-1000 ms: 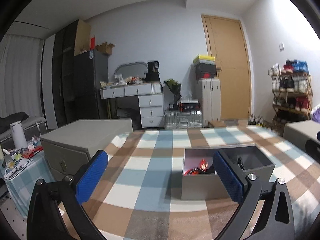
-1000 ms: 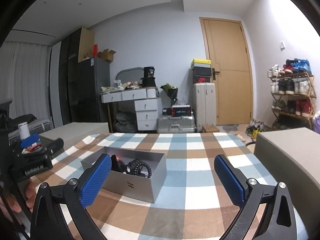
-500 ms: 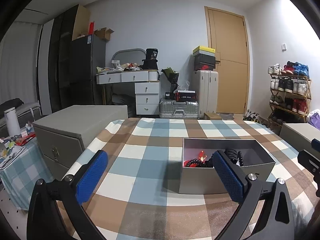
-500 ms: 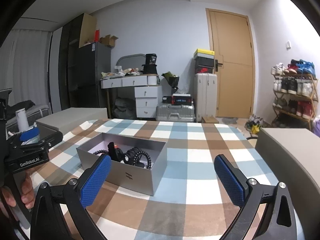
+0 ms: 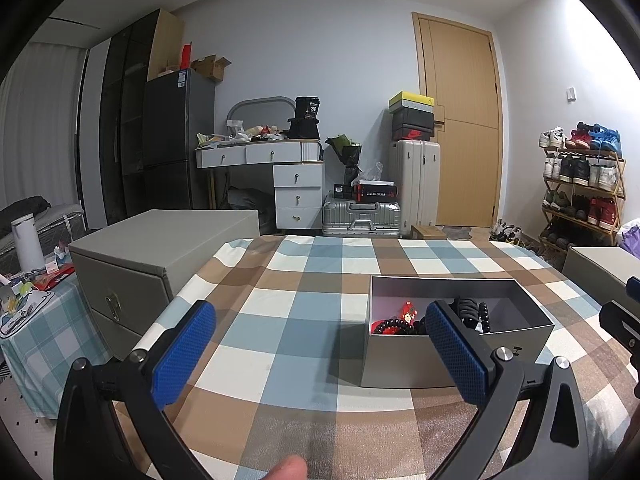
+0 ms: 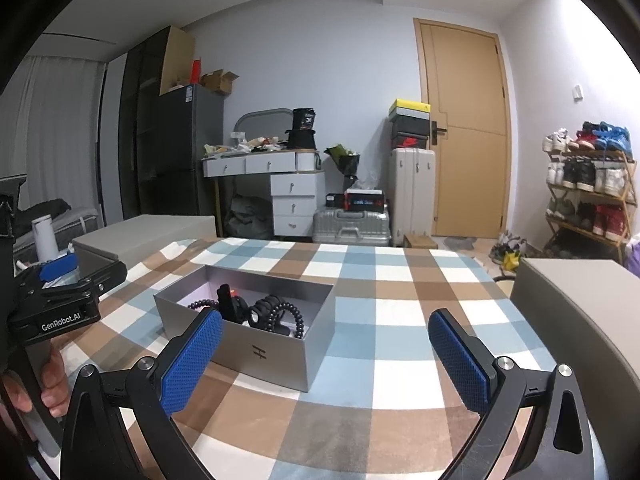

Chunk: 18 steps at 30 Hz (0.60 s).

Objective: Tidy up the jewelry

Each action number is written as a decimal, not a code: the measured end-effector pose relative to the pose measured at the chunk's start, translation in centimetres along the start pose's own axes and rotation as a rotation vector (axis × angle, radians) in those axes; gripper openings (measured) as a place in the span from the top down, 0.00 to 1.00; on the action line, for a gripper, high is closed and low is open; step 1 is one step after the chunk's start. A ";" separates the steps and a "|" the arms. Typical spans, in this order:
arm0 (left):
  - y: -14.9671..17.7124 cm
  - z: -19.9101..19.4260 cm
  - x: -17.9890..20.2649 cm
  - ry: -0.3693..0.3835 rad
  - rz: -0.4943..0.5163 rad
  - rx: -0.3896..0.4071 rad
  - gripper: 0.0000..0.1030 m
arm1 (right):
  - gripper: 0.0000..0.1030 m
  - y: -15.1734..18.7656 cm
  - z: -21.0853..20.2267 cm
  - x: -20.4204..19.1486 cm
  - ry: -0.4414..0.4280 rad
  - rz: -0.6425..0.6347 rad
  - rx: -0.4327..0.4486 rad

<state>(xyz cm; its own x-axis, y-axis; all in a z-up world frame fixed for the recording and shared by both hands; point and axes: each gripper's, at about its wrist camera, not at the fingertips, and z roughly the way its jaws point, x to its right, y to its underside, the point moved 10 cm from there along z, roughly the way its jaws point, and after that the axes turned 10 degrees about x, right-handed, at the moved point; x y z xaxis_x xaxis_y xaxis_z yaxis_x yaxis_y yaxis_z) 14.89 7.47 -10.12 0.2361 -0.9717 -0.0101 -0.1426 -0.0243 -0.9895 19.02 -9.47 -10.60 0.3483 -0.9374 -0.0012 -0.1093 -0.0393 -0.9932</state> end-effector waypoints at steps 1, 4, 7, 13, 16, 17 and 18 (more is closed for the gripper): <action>0.1 0.1 0.0 0.000 0.000 0.000 0.01 | 0.00 0.0 0.0 0.0 0.000 0.000 0.000; 0.0 0.0 0.0 -0.001 0.000 0.000 0.01 | 0.00 0.0 0.0 0.0 0.000 0.000 -0.001; 0.0 0.0 0.0 0.001 0.001 0.000 0.01 | 0.00 0.0 0.0 0.0 -0.001 0.001 -0.002; 0.1 0.1 0.0 0.003 0.001 -0.001 0.01 | 0.00 0.0 0.0 0.0 0.000 0.001 -0.002; 0.1 0.1 0.2 0.004 0.005 -0.004 0.01 | 0.00 0.0 0.0 0.1 0.006 0.002 -0.001; 0.0 0.1 0.2 0.002 0.006 -0.004 0.01 | 0.00 0.0 0.0 0.1 0.006 0.002 -0.001; 0.0 0.0 0.2 0.002 0.006 -0.005 0.01 | 0.00 0.0 0.0 0.1 0.006 0.001 -0.001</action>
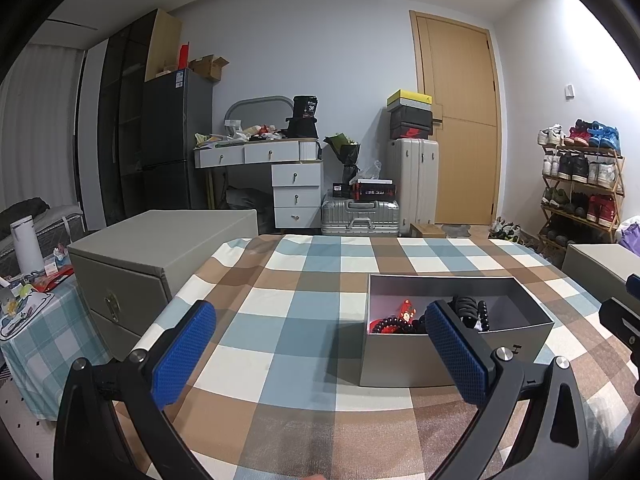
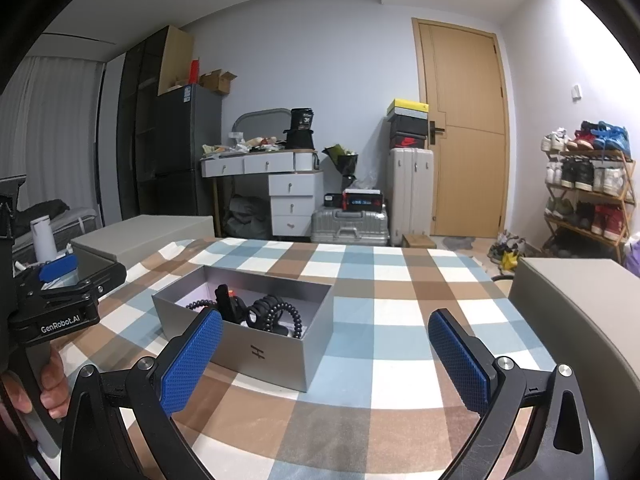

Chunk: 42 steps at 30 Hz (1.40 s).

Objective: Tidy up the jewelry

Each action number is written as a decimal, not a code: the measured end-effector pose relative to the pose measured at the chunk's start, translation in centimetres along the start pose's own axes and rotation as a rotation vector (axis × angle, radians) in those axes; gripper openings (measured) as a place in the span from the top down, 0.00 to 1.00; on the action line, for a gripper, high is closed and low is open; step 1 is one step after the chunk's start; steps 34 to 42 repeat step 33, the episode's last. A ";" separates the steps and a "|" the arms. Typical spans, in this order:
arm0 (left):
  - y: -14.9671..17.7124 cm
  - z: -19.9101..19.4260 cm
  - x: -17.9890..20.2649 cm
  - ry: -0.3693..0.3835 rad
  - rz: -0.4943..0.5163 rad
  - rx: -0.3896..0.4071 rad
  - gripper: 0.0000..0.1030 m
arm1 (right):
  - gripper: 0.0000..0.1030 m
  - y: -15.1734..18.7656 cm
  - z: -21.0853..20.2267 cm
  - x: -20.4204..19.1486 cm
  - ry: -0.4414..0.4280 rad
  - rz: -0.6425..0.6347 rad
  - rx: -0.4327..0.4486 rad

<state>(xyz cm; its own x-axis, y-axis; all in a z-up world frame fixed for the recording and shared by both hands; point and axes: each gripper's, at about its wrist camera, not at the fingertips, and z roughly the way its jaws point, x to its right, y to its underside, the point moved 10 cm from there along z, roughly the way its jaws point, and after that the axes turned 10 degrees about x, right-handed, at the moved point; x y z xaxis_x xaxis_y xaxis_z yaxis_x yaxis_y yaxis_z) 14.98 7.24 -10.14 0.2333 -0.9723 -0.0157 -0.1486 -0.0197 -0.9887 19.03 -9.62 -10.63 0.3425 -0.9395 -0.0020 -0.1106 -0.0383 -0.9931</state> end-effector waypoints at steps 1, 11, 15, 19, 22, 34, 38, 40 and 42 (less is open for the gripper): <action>0.0 0.0 0.0 0.000 0.000 0.000 0.01 | 0.00 0.0 0.0 0.0 0.000 0.001 0.000; 0.0 0.2 -0.1 -0.001 0.000 -0.001 0.01 | 0.00 0.0 0.0 0.0 0.001 0.001 0.001; 0.1 0.2 -0.1 0.000 0.000 -0.001 0.01 | 0.00 0.0 0.0 0.0 0.000 0.001 0.000; 0.1 0.2 -0.1 -0.001 0.000 -0.001 0.01 | 0.00 0.0 0.0 0.0 0.000 0.001 0.000; 0.1 0.2 -0.1 -0.001 0.000 -0.001 0.01 | 0.00 0.0 0.0 0.0 0.000 0.001 0.000; 0.0 0.3 -0.1 0.002 -0.008 0.001 0.01 | 0.00 0.0 0.0 0.0 0.001 0.001 0.000; 0.0 0.3 -0.1 0.002 -0.008 0.001 0.01 | 0.00 0.0 0.0 0.0 0.001 0.001 0.000; 0.0 0.3 -0.1 0.002 -0.008 0.001 0.01 | 0.00 0.0 0.0 0.0 0.001 0.001 0.000; 0.0 0.3 -0.1 0.002 -0.008 0.001 0.01 | 0.00 0.0 0.0 0.0 0.001 0.001 0.000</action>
